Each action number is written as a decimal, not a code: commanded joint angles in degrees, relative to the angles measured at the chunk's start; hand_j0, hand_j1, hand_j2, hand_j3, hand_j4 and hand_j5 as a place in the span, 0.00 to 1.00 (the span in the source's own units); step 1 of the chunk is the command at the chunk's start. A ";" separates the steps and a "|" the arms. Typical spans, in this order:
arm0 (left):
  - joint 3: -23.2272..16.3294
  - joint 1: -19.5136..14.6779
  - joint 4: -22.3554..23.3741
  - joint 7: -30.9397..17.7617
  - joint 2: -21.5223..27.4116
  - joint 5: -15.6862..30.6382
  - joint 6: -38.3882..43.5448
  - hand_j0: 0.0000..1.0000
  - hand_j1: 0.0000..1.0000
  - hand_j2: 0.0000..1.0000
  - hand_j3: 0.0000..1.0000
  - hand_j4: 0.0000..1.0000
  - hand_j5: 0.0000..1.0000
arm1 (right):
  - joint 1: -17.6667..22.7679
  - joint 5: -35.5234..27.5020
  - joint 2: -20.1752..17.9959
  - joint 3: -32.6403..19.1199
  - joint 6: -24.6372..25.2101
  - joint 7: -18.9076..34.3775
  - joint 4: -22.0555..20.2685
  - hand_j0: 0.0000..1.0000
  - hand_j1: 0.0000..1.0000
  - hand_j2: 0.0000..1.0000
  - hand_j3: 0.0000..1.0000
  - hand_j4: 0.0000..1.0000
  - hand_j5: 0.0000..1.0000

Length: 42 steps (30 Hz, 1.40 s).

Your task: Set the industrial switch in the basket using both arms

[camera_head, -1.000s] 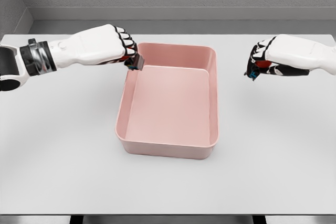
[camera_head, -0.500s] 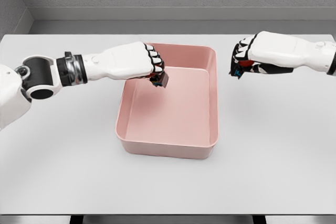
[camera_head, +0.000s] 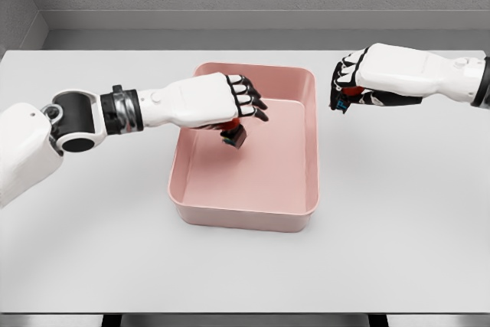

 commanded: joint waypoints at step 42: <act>5.48 4.39 -13.73 -0.20 28.82 14.54 0.03 1.00 1.00 1.00 1.00 1.00 1.00 | -2.81 -0.31 14.96 2.66 0.11 3.16 -1.48 1.00 1.00 1.00 1.00 1.00 1.00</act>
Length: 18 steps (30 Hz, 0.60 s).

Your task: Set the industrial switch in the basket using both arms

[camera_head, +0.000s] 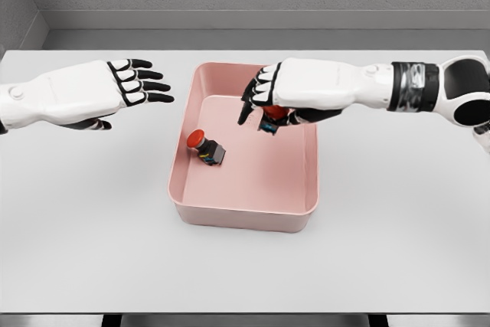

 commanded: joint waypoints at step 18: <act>0.10 0.00 0.00 0.03 0.05 0.39 0.03 1.00 1.00 1.00 1.00 1.00 1.00 | 1.67 -0.39 -7.94 -5.53 0.12 0.28 0.61 1.00 1.00 1.00 1.00 1.00 1.00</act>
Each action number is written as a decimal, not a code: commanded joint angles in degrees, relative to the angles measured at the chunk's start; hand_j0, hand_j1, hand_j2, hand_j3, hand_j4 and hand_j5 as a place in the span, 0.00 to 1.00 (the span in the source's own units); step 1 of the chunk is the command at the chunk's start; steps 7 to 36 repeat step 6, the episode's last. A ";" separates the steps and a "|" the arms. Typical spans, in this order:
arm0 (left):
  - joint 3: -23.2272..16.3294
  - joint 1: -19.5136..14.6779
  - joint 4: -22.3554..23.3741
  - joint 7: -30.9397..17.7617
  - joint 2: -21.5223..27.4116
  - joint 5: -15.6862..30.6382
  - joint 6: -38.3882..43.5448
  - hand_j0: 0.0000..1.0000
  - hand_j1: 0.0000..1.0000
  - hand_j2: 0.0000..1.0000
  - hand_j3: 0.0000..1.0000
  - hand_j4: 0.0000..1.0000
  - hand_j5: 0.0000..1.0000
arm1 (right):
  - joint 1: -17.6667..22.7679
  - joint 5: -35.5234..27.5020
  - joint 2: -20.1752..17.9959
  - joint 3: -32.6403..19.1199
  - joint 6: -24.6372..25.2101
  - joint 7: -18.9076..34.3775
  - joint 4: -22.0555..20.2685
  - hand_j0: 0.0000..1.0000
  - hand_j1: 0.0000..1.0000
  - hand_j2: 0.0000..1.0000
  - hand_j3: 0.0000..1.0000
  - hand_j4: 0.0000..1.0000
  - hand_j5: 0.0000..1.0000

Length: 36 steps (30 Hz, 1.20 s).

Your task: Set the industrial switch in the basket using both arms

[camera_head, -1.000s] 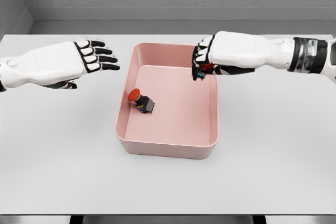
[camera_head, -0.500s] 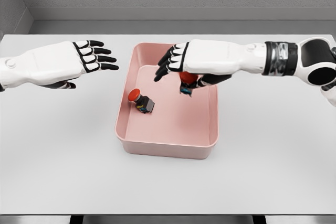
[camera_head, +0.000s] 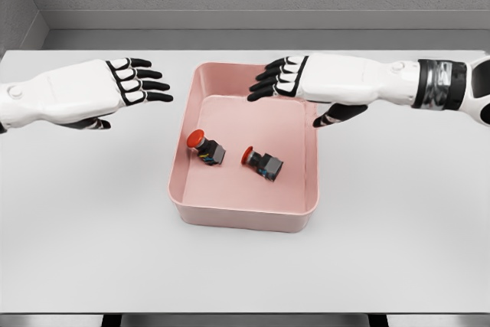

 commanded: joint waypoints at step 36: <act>-0.05 0.00 0.02 0.21 -0.08 0.35 0.03 1.00 1.00 1.00 1.00 1.00 1.00 | 6.07 -0.57 -6.18 -10.21 0.15 1.04 4.92 1.00 1.00 1.00 1.00 1.00 1.00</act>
